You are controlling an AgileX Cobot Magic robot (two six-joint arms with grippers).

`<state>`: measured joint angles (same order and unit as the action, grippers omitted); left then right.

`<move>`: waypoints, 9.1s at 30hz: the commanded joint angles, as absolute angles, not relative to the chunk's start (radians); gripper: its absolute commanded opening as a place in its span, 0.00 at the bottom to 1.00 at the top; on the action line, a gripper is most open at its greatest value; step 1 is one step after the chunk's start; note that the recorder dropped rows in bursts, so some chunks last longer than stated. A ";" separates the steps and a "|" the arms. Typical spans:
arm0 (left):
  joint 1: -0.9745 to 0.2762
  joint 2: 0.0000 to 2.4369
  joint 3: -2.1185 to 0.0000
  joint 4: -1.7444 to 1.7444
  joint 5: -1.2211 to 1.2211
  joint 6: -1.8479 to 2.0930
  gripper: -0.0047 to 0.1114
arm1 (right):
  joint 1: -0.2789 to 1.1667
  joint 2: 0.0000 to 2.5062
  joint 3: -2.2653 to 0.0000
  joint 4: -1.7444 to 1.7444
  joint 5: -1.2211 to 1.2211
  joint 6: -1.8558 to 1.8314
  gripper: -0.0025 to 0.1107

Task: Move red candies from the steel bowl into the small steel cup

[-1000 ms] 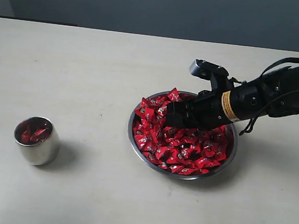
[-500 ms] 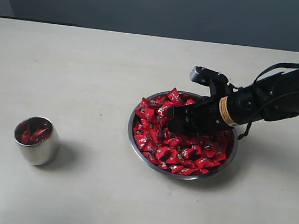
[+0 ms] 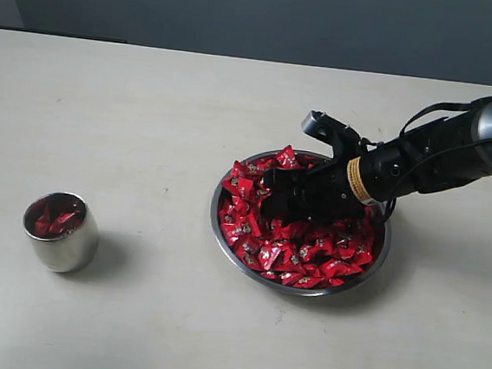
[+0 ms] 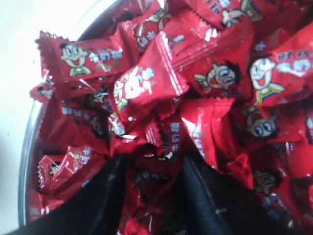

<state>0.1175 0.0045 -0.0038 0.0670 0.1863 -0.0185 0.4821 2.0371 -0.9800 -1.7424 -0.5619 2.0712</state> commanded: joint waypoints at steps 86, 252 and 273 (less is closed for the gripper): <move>0.118 0.000 0.000 0.068 0.179 -0.020 0.04 | 0.478 1.644 -0.865 -1.744 -0.325 1.784 0.01; 0.118 0.000 0.000 0.068 0.180 -0.020 0.04 | 0.593 1.328 -0.639 -0.549 0.024 0.410 0.02; 0.118 0.000 0.000 0.068 0.181 -0.020 0.04 | 0.611 1.655 -0.849 0.383 0.285 -0.375 0.02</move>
<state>0.1175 0.0045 -0.0038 0.0670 0.1863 -0.0185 0.6103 1.6540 -0.8286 0.1641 0.2770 -0.1546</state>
